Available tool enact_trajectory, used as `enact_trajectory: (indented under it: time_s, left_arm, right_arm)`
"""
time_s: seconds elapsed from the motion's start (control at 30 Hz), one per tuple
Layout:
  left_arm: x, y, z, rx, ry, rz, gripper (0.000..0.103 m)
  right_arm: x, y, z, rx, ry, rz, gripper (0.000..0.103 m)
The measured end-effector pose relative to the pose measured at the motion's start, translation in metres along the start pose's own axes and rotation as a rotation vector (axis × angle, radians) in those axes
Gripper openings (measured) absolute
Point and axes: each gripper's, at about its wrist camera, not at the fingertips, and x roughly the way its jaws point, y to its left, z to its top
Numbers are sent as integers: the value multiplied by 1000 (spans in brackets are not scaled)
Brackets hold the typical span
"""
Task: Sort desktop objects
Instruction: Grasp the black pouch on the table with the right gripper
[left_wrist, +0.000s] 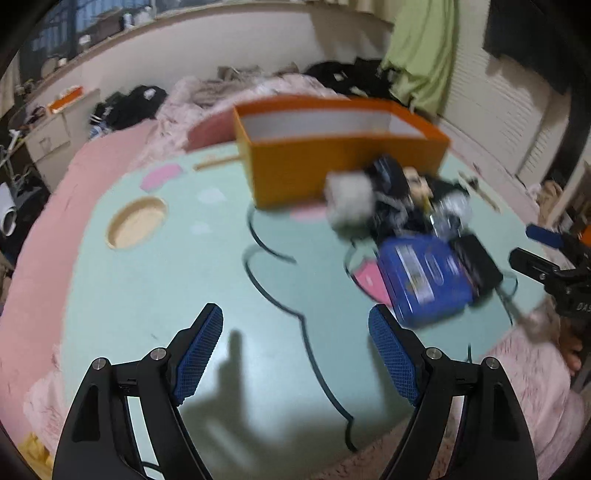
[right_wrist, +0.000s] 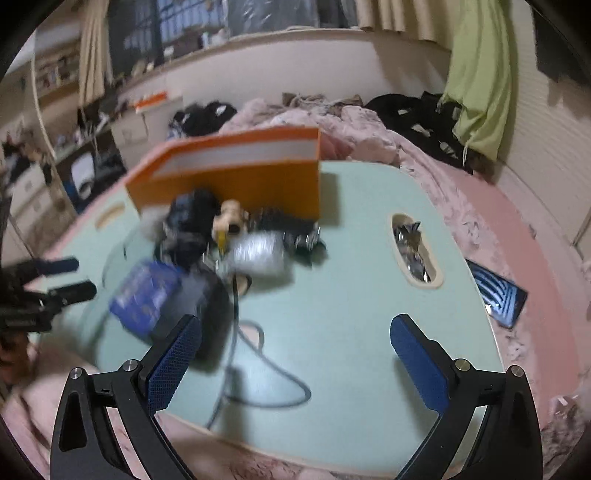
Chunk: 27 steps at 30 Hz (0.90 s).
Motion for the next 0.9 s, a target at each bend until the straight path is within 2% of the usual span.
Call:
enact_trajectory:
  time_s: [0.03, 0.1, 0.13, 0.17, 0.2, 0.73, 0.9]
  left_arm:
    - [4, -3, -2, 10, 21, 11, 81]
    - [11, -4, -5, 0, 45, 32, 92]
    - [13, -2, -7, -22, 46, 41, 95]
    - [13, -1, -8, -32, 41, 55, 102]
    - [14, 2, -10, -49, 35, 61, 103]
    - [15, 0, -17, -57, 14, 67, 103]
    - [11, 2, -12, -59, 14, 64, 103]
  right_arm:
    - [4, 5, -4, -24, 12, -24, 102]
    - [17, 12, -13, -56, 44, -62, 102]
    - [22, 15, -17, -59, 48, -63, 103]
    - [23, 14, -21, -37, 20, -39, 103]
    - [22, 12, -24, -28, -4, -34, 103]
    - [19, 5, -25, -40, -16, -18, 103]
    - [3, 12, -23, -52, -68, 3, 103]
